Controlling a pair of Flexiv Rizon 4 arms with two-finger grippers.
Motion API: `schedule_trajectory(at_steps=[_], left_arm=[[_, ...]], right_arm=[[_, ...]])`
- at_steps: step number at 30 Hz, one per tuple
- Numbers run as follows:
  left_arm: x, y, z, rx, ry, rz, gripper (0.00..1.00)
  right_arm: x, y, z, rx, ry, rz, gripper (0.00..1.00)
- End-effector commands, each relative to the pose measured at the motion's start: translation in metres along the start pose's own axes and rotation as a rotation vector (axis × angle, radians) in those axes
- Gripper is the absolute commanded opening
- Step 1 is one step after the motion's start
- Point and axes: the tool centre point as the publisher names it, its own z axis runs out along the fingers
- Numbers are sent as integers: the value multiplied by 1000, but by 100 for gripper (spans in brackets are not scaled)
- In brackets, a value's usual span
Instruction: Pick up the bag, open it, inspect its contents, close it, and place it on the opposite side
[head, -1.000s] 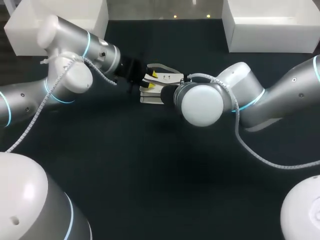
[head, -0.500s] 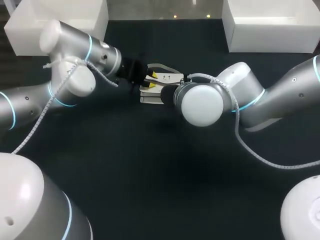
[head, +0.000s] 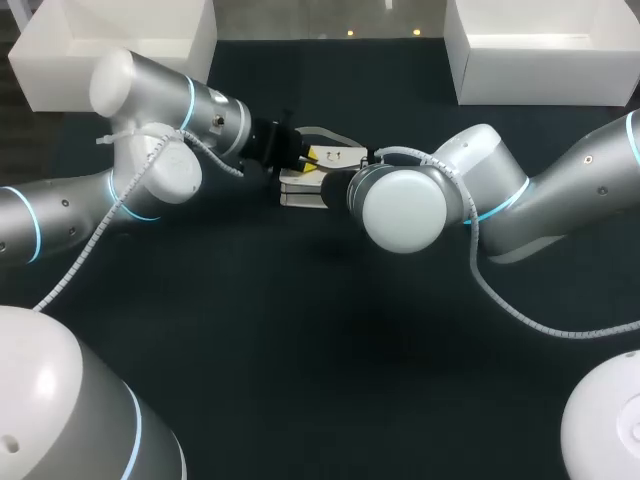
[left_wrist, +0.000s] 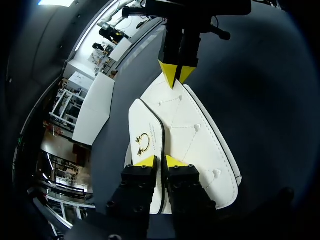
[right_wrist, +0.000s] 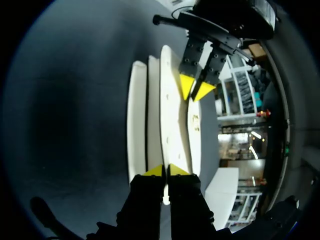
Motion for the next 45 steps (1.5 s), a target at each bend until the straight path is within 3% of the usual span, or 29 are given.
schedule_trajectory(at_steps=[1, 5, 28, 42, 44, 45], left_arm=[[0, 1, 7, -11, -10, -6, 7], [-3, 2, 7, -29, -17, -18, 0], [-56, 17, -19, 18, 77, -233, 0], [-59, 16, -20, 19, 97, -237, 0], [-55, 12, -18, 18, 91, -216, 31], [-53, 11, -17, 8, 90, -206, 38]], right_arm=[[1, 0, 0, -1, -4, 1, 0], [1, 0, 0, -1, -4, 1, 0], [1, 0, 0, -1, -4, 1, 0], [1, 0, 0, -1, -4, 1, 0], [1, 0, 0, -1, -4, 1, 0], [1, 0, 0, -1, -4, 1, 0]])
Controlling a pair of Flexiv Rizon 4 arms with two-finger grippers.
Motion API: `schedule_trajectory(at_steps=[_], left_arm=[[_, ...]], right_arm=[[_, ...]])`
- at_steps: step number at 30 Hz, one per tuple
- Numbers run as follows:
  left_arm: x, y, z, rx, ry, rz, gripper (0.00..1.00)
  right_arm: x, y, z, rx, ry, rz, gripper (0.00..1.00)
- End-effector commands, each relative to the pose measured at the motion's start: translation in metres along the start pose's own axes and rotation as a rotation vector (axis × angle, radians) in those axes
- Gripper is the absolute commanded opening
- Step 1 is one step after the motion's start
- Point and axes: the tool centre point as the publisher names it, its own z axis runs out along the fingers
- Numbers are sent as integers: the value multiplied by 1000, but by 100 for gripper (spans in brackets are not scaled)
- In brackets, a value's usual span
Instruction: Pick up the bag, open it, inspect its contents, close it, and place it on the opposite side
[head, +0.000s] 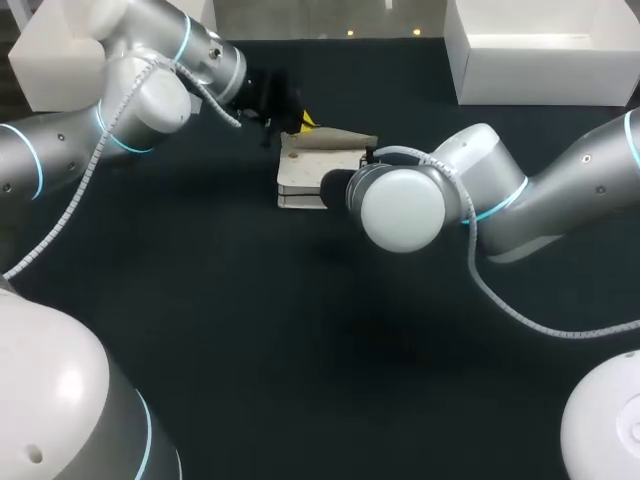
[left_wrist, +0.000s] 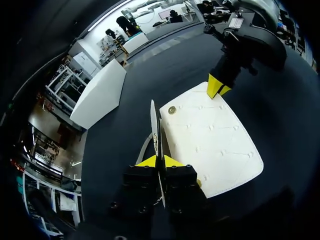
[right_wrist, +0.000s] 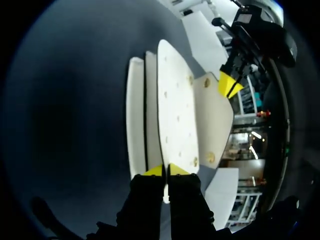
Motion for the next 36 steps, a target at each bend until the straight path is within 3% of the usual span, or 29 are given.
schedule_trajectory(at_steps=[1, 4, 6, 15, 36], left_arm=[[8, -5, 6, -12, -19, 14, 44], [14, -4, 10, -22, -35, 13, 55], [16, -1, 12, -26, -44, -7, 57], [12, 13, 31, -40, -37, -77, 36], [-3, 28, 55, -73, 18, -145, 20]], right_arm=[[1, -1, 0, -2, -5, 1, 0], [1, -1, 0, -2, -5, 1, 0], [1, -1, 0, -2, -5, 1, 0], [1, -1, 0, -2, -5, 1, 0], [1, -1, 0, -2, -5, 1, 0]])
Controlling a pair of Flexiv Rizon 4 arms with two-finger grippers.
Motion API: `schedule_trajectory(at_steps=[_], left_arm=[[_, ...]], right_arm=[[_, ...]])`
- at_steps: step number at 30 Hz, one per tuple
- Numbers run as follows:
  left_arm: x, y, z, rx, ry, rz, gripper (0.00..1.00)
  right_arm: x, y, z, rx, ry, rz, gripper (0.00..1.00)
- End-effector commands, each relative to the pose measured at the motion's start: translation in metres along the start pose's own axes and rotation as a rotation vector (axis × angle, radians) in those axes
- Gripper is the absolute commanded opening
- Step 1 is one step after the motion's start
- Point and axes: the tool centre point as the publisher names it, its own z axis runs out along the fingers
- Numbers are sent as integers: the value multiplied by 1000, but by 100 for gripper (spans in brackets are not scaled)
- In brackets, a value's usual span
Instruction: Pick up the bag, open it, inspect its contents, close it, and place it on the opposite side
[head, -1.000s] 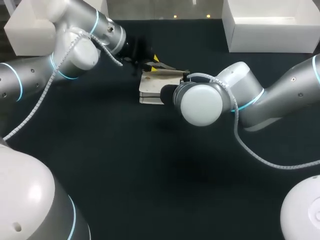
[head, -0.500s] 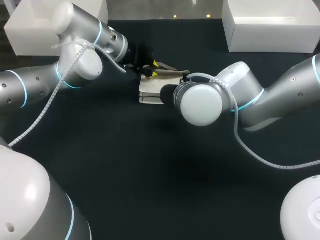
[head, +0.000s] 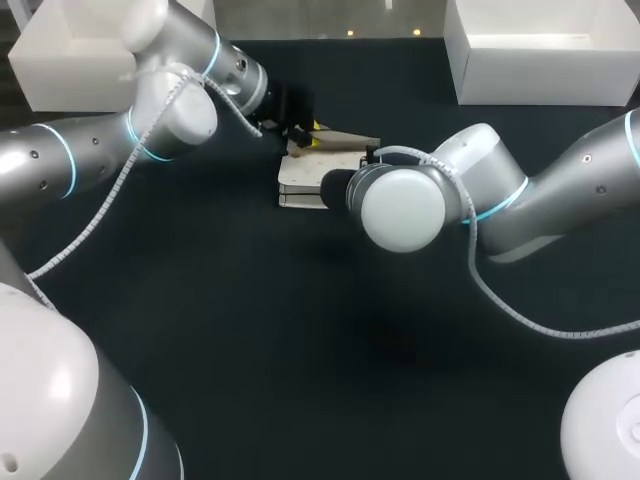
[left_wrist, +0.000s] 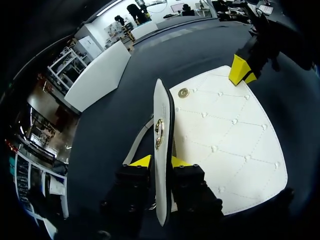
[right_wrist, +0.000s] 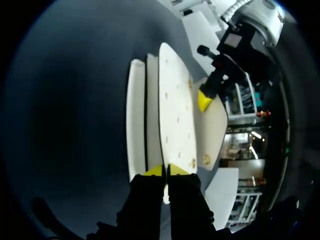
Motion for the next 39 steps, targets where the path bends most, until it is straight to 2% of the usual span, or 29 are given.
schedule_trajectory(at_steps=[1, 4, 8, 10, 21, 22, 23, 24, 25, 31, 39], left_arm=[[-3, 2, 7, -1, 8, -4, 20], [-4, 3, 8, -6, 13, -9, 12], [-4, 5, 11, -14, 18, -13, 8], [-5, 6, 12, -18, 21, -16, 0], [-8, 4, 10, -17, 16, -30, 0], [-9, 3, 8, -16, 14, -30, 0], [-10, 2, 6, -15, 11, -28, 0], [-11, 1, 5, -13, 8, -27, 0], [-11, -1, 3, -12, 7, -26, 0], [-17, -10, -8, -11, -5, -19, 0], [-26, -20, -26, -15, -11, -26, 0]], right_arm=[[2, -1, 0, -2, -5, 1, 0], [2, -1, 0, -2, -5, 1, 0], [2, -1, 0, -2, -5, 1, 0], [2, -1, 0, -2, -5, 1, 0], [2, -1, 0, -2, -5, 1, 0], [1, -1, 0, -2, -5, 1, 4], [0, 0, -2, -1, -6, -2, 35], [0, 0, -4, -1, -7, -3, 78], [-1, 1, -5, -1, -8, -6, 100], [-9, 1, -19, 11, -22, -5, 100], [-33, 0, -47, 1, -43, 20, 100]])
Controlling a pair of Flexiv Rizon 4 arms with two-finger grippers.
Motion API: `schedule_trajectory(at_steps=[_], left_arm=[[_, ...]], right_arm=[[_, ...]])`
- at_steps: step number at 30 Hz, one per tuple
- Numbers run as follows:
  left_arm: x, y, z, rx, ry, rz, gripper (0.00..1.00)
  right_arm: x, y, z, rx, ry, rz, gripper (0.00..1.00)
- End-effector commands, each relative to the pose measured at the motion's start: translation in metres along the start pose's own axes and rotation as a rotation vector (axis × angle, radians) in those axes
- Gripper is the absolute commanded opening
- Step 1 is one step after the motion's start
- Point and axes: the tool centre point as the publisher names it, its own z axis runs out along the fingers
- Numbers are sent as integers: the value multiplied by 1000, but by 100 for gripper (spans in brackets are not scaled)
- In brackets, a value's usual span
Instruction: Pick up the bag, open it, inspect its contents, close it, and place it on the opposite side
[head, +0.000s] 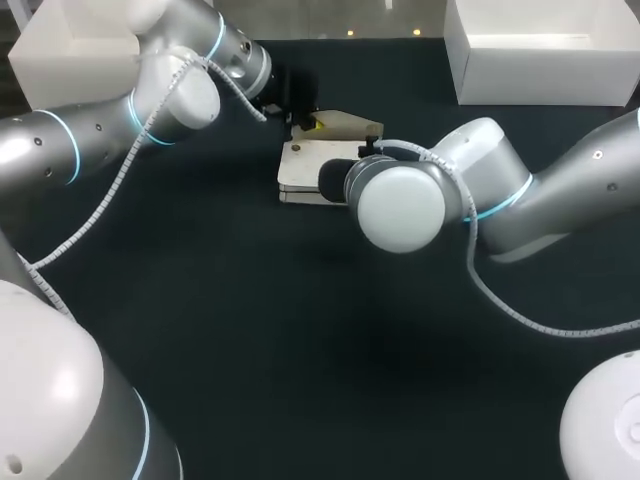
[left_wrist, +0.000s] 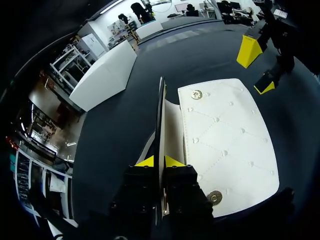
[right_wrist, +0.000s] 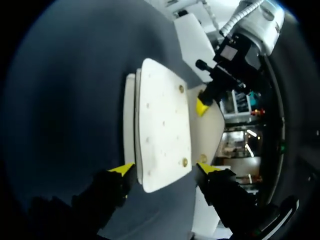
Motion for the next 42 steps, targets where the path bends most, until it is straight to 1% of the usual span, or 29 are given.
schedule_trajectory(at_steps=[1, 5, 10, 11, 13, 14, 15, 16, 17, 18, 23, 26, 30, 32, 34, 42], left_arm=[[-2, -7, -15, -1, 9, -8, 0], [-9, -14, -28, 20, 10, -21, 0], [-13, -23, -43, 22, 6, -27, 0], [-13, -25, -46, 21, 6, -27, 0], [-12, -28, -50, 19, 5, -28, 0], [-12, -29, -52, 21, 4, -29, 0], [-12, -30, -54, 23, 5, -30, 0], [-11, -32, -55, 24, 4, -30, 0], [-11, -33, -57, 23, 3, -29, 0], [-10, -36, -58, 17, 5, -18, 0], [-5, -48, -68, 10, 0, -2, 0], [-1, -53, -72, 7, -9, 11, 0], [2, -56, -76, 11, -9, 15, 0], [2, -57, -79, 19, -6, 3, 0], [-1, -56, -84, 27, -4, -7, 0], [-1, -56, -84, 27, -4, -7, 0]], right_arm=[[-13, -5, -20, -4, 3, 4, 100], [-24, -4, -27, 6, 5, -4, 100], [-38, -3, -35, 5, 0, -9, 100], [-41, -3, -37, 2, 2, -6, 96], [-45, -3, -38, 8, 7, -4, 58], [-47, -3, -37, 11, 13, -1, 48], [-49, -3, -37, 14, 21, 3, 41], [-50, -3, -37, 18, 28, 5, 31], [-51, -3, -36, 19, 33, 7, 4], [-53, -3, -36, 20, 39, 10, 0], [-60, -4, -35, 30, 67, 22, 0], [-68, -5, -35, 28, 69, 28, 0], [-78, -5, -34, 28, 70, 32, 0], [-84, -5, -33, 31, 79, 45, 0], [-89, -4, -32, 18, 96, 59, 0], [-89, -4, -32, 18, 96, 59, 0]])
